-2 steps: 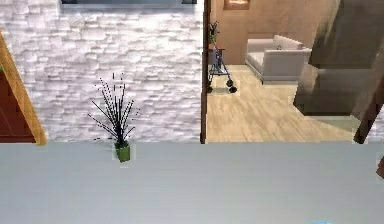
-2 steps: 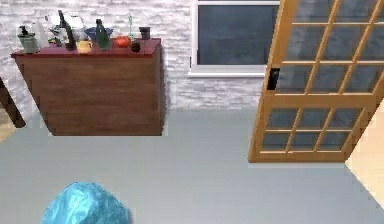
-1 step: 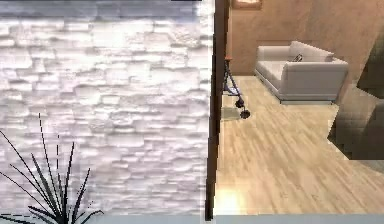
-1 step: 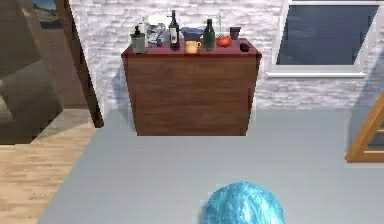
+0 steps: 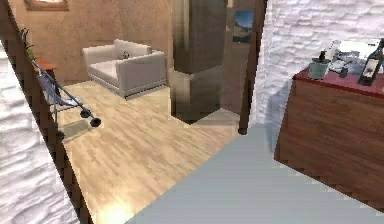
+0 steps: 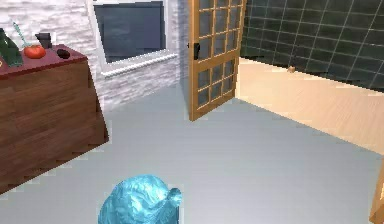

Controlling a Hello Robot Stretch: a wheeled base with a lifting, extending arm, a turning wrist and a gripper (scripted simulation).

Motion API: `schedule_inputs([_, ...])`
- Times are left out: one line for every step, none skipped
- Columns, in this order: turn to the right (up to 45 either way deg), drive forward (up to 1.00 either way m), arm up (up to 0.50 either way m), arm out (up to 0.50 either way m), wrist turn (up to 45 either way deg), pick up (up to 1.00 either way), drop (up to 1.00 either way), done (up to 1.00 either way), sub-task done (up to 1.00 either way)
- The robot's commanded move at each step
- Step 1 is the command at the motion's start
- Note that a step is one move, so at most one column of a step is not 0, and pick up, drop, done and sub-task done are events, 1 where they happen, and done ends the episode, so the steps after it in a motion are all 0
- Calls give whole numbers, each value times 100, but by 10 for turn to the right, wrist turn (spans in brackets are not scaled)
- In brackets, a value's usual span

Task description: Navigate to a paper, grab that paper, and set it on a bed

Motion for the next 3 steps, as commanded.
schedule_inputs([30,0,0,0,0,0,0,0,0])
schedule_inputs([-450,0,0,0,0,0,0,0,0])
schedule_inputs([-450,0,0,0,0,0,0,0,0])
